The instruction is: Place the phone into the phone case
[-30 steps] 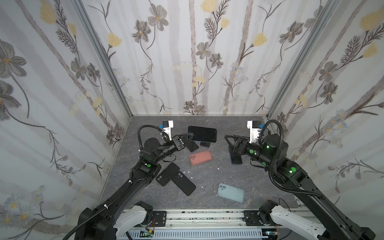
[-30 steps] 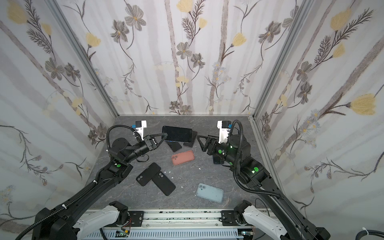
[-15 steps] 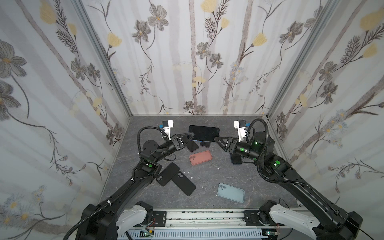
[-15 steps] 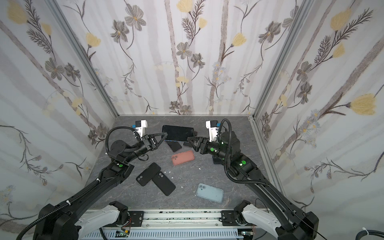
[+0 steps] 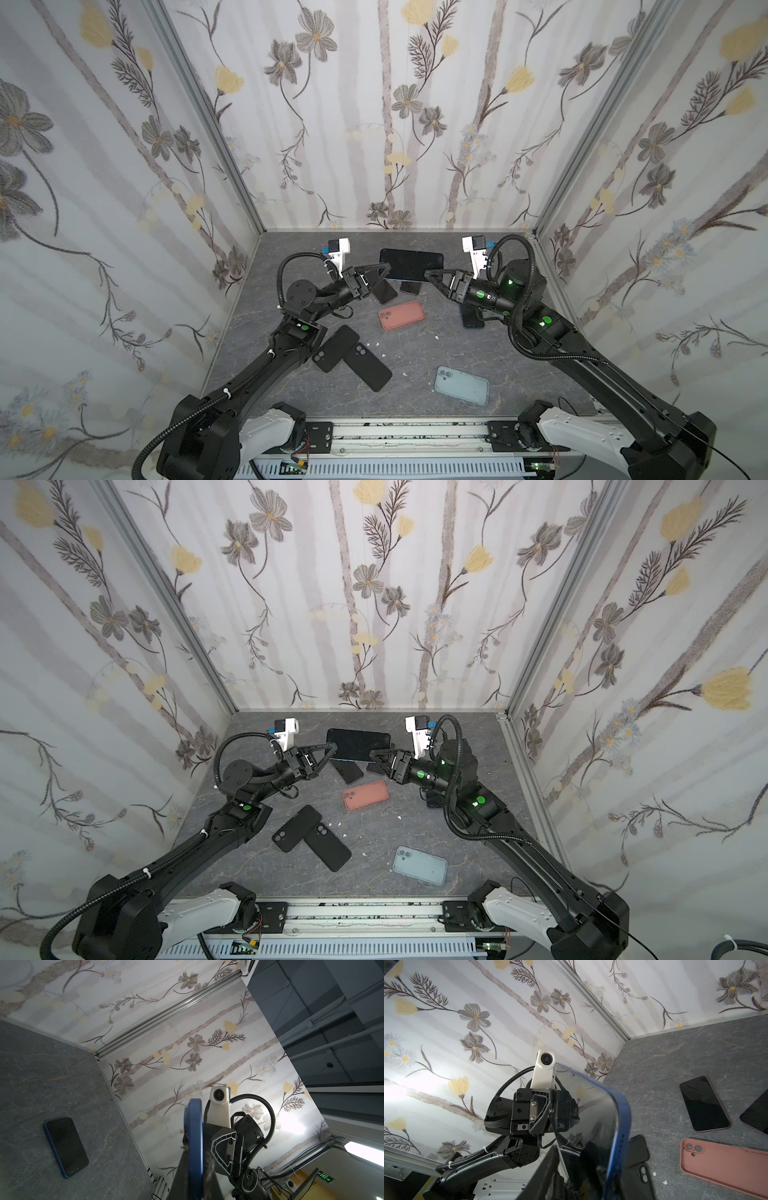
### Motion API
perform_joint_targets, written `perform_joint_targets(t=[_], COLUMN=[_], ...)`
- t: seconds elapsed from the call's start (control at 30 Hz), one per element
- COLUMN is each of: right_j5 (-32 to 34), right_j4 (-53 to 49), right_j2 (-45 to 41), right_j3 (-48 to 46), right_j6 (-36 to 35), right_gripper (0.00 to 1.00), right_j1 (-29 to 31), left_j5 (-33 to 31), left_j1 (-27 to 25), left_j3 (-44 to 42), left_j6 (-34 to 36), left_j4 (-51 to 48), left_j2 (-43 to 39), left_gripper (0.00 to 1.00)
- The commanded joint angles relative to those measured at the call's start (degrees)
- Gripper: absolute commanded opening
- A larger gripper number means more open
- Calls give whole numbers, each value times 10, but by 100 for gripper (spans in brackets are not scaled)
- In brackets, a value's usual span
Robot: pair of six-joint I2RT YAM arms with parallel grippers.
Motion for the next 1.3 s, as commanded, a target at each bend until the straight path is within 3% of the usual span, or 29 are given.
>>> perform_joint_targets(t=[0.0,0.37,0.9,0.97,1.03,1.07,1.13,1.27], right_j5=[-22,-15,-10,-5,-6,-5,-6,-31], right_j4=[65,63,39,14,7,10,20,71], right_j2=[-1,1,-6,-8,-11,-12,-11,-9], right_j3=[1,-2,-6,-1,2,4,10,13], right_j6=[8,8,4,-8,-15,-14,-14,10], right_gripper=[29,0,0,22,35,36,36,21], right_j1=[3,5,10,9,8,7,7,7], left_j5=[15,15,-3,8,23,31,50,71], left_j1=[0,0,4,6,7,7,7,7], left_j3=[7,27,6,7,6,7,8,5], left_j6=[2,28,62,51,33,26,20,4], left_j4=[13,-23,-93,-82,-57,-46,-29,11], left_j2=[5,17,4,8,10,10,8,4], left_gripper=[0,0,0,0,0,0,0,0])
